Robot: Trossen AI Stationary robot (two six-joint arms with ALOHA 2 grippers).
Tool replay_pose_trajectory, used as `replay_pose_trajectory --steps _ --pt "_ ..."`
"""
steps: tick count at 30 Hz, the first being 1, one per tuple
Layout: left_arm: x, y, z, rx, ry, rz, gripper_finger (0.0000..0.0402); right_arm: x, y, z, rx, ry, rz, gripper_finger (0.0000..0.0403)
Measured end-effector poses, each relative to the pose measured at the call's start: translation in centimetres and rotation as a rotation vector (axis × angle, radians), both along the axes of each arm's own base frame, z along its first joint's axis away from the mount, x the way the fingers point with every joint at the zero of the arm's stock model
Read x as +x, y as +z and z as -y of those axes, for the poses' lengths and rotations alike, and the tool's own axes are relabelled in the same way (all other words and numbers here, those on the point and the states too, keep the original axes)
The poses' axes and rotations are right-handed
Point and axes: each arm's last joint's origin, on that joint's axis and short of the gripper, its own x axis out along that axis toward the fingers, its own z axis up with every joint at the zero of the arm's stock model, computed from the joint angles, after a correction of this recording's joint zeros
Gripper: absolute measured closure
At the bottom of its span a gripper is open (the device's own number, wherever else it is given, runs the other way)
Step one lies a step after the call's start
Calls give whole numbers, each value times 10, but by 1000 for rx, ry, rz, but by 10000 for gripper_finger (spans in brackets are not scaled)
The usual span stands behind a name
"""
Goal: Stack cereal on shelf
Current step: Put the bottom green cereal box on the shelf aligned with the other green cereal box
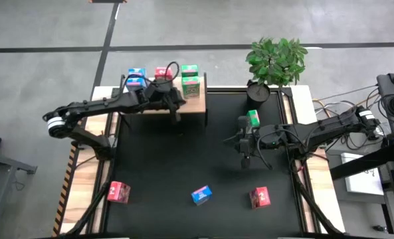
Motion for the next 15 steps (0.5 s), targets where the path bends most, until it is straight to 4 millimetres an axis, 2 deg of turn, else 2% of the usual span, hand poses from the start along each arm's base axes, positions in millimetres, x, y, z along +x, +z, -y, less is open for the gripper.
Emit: replay_pose_trajectory --steps 7,15 --pt "11 -4 -3 67 8 124 401 0 0 0 0 0 0 394" --pt "10 -2 -8 150 149 113 401 0 0 0 0 0 -1 394"
